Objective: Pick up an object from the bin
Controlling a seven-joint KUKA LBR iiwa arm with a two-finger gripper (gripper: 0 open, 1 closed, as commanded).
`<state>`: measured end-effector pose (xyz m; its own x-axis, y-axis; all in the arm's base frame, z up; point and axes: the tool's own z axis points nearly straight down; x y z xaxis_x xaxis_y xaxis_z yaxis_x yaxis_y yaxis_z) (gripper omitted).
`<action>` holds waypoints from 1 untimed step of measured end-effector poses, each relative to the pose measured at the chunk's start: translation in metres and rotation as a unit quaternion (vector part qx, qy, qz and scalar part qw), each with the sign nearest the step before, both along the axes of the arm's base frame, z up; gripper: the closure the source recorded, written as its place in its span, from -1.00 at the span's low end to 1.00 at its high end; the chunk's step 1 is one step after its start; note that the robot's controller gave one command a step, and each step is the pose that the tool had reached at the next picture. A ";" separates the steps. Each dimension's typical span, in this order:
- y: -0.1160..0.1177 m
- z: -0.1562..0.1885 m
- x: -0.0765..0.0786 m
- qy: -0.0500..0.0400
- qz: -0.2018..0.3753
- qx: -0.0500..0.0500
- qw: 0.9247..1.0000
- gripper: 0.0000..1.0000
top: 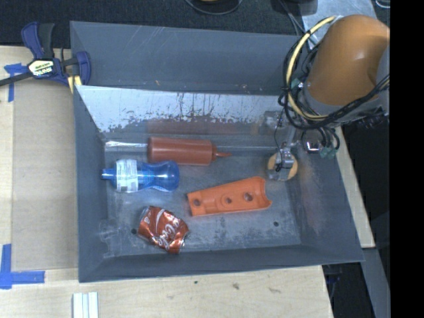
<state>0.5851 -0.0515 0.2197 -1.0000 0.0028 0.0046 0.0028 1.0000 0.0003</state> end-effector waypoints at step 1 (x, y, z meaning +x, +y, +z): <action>0.000 0.005 0.002 -0.004 0.001 0.000 1.000 -1.00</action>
Offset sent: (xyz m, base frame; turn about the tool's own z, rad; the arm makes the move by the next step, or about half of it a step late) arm -0.0268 0.0170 -0.1497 -0.0878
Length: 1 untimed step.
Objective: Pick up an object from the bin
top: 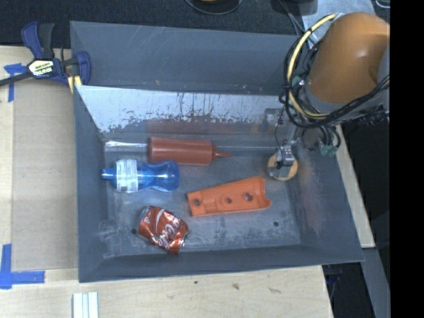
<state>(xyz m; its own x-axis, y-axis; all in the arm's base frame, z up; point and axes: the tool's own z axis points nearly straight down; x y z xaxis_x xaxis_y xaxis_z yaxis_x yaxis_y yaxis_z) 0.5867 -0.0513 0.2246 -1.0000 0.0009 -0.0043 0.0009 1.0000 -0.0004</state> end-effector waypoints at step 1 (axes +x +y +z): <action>0.016 -0.157 -0.029 0.005 0.041 0.000 0.999 -1.00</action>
Offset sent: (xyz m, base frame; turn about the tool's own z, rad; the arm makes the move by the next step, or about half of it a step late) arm -0.0182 0.0095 -0.0646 -0.1080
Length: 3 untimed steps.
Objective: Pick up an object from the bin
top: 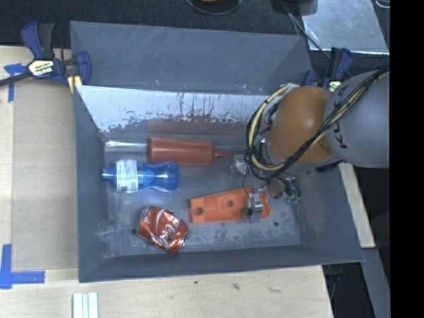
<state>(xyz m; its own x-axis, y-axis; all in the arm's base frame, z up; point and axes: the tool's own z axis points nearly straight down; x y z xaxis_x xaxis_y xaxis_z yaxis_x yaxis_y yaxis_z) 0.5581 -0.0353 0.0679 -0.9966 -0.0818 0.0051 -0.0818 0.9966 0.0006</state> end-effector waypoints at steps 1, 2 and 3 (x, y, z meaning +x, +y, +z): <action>-0.007 0.093 0.011 -0.007 0.012 -0.001 1.000 -1.00; -0.001 0.001 0.001 -0.002 0.000 0.000 1.000 -1.00; 0.027 0.003 0.002 -0.007 0.087 -0.001 0.996 -1.00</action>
Offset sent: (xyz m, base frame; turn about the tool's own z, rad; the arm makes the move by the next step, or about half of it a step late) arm 0.0000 0.0000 0.0000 0.0000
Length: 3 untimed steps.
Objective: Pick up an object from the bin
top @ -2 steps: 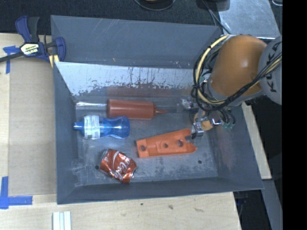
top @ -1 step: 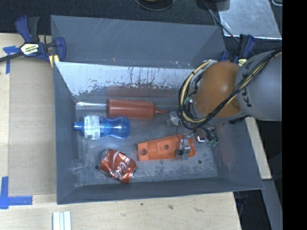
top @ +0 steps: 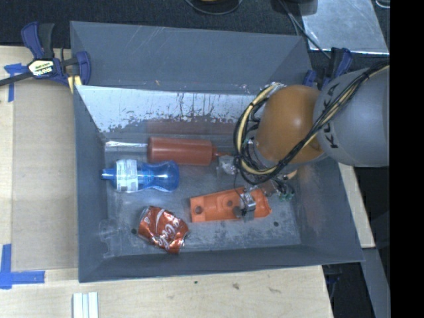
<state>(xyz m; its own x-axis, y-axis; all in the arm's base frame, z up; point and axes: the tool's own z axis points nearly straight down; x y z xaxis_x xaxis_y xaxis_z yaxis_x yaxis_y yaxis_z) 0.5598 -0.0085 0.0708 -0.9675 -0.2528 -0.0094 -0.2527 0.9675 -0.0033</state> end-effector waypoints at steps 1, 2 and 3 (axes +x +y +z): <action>-0.027 0.000 0.002 0.001 -0.086 0.002 0.996 1.00; -0.027 0.000 0.002 0.001 -0.086 0.001 0.996 1.00; -0.027 0.004 0.000 0.003 -0.086 0.001 0.996 1.00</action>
Offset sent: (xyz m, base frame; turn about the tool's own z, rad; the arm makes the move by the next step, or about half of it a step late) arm 0.0000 0.0000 0.0000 0.0000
